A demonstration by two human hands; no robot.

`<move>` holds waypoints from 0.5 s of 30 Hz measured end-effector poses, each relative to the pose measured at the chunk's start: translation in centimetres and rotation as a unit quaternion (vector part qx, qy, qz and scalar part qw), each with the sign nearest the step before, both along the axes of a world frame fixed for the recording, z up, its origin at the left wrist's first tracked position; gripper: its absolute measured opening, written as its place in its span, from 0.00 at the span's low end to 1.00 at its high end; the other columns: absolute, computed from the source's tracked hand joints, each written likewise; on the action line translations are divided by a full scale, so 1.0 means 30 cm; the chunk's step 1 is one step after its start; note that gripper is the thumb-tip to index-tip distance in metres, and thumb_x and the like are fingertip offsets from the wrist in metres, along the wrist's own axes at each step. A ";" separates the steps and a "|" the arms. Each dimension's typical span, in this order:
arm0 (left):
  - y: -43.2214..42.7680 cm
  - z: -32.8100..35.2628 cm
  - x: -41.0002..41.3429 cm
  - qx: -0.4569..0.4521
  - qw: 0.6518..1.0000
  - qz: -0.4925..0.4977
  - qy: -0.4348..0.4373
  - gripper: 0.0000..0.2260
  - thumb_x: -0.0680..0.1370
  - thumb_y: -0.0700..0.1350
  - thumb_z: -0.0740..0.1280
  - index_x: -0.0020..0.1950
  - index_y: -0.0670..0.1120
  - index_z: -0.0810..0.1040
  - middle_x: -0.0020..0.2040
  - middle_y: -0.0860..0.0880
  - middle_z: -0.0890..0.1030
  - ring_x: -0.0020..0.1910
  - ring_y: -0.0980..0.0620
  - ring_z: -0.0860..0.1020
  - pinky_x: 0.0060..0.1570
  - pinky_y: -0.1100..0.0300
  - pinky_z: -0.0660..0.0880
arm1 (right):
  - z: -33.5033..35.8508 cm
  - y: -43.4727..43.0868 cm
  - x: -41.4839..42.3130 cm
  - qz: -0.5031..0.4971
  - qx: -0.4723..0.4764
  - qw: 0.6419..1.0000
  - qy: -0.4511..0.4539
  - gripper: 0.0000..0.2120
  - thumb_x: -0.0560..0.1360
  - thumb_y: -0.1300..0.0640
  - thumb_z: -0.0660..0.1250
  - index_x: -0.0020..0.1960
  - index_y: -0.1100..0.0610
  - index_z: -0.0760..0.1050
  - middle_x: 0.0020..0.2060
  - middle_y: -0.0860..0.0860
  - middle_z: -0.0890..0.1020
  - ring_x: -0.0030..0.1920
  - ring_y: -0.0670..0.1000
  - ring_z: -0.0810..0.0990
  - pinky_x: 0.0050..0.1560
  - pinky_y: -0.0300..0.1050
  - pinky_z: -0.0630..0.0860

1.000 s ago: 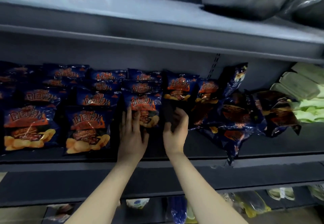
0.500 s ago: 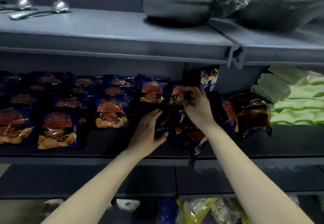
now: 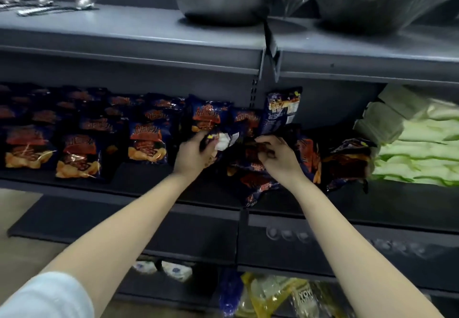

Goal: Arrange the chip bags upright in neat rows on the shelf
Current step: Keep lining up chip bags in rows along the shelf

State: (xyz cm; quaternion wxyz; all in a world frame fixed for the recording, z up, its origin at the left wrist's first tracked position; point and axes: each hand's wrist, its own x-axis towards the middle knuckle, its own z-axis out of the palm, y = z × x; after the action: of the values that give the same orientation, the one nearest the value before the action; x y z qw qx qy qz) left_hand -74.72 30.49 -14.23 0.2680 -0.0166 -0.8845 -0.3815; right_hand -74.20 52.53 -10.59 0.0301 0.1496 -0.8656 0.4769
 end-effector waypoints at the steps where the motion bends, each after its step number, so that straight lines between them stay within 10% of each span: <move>1: -0.011 0.024 -0.002 0.011 1.000 0.007 -0.002 0.15 0.78 0.50 0.64 0.60 0.42 0.76 0.46 0.46 0.82 0.45 0.48 0.80 0.39 0.67 0.71 | 0.001 -0.004 0.002 0.000 -0.004 1.000 -0.001 0.16 0.76 0.64 0.61 0.62 0.51 0.73 0.60 0.50 0.71 0.57 0.46 0.73 0.57 0.35 0.68; 10: -0.212 0.196 0.004 0.269 0.955 0.019 -0.125 0.29 0.76 0.57 0.65 0.72 0.45 0.63 0.65 0.52 0.71 0.66 0.49 0.69 0.62 0.55 0.69 | 0.020 -0.086 0.005 0.027 -0.121 0.991 -0.041 0.26 0.74 0.53 0.69 0.70 0.51 0.64 0.59 0.42 0.73 0.60 0.40 0.71 0.55 0.29 0.67; 15: -0.280 0.190 0.061 0.370 0.907 -0.050 -0.195 0.23 0.69 0.56 0.70 0.62 0.50 0.75 0.61 0.46 0.78 0.55 0.48 0.78 0.57 0.45 0.75 | 0.026 -0.248 0.021 0.153 -0.210 0.946 -0.195 0.29 0.66 0.43 0.72 0.65 0.43 0.68 0.53 0.34 0.80 0.54 0.35 0.77 0.44 0.27 0.74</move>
State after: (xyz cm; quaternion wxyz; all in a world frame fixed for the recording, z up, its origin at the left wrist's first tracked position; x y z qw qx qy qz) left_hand -72.88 22.08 -8.52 0.0580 0.1139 -0.7127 -0.6897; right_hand -73.57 45.08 -9.82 -0.1817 0.1741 -0.7013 0.6670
